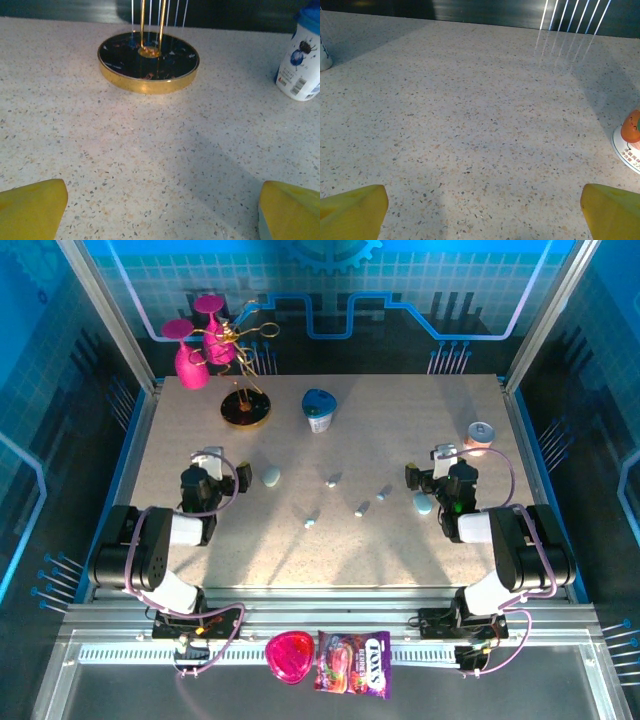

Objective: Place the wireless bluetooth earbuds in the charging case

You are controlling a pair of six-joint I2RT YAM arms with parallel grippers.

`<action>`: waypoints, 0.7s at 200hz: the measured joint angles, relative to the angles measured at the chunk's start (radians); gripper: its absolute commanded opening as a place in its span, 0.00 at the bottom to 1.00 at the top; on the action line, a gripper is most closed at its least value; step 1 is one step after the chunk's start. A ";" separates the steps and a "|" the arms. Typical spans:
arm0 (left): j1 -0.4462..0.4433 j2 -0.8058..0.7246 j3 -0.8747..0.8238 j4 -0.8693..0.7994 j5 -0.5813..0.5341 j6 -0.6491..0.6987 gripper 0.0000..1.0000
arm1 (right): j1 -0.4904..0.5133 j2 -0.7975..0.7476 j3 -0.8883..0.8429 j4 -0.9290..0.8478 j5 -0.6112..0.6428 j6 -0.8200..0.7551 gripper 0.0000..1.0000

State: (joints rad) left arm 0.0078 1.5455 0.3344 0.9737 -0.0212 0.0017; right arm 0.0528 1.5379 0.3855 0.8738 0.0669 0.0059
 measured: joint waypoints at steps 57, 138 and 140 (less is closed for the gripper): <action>-0.032 -0.239 -0.095 -0.027 -0.020 0.002 0.99 | 0.002 -0.072 -0.034 -0.006 -0.006 -0.008 1.00; -0.205 -0.592 0.006 -0.467 -0.018 0.030 0.99 | 0.238 -0.321 0.130 -0.336 -0.005 -0.125 1.00; -0.206 -0.590 0.012 -0.478 -0.017 0.031 0.99 | 0.251 -0.321 0.137 -0.345 -0.005 -0.129 1.00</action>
State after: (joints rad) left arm -0.1982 0.9554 0.3466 0.4953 -0.0380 0.0322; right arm 0.3042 1.2167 0.5224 0.5289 0.0624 -0.1226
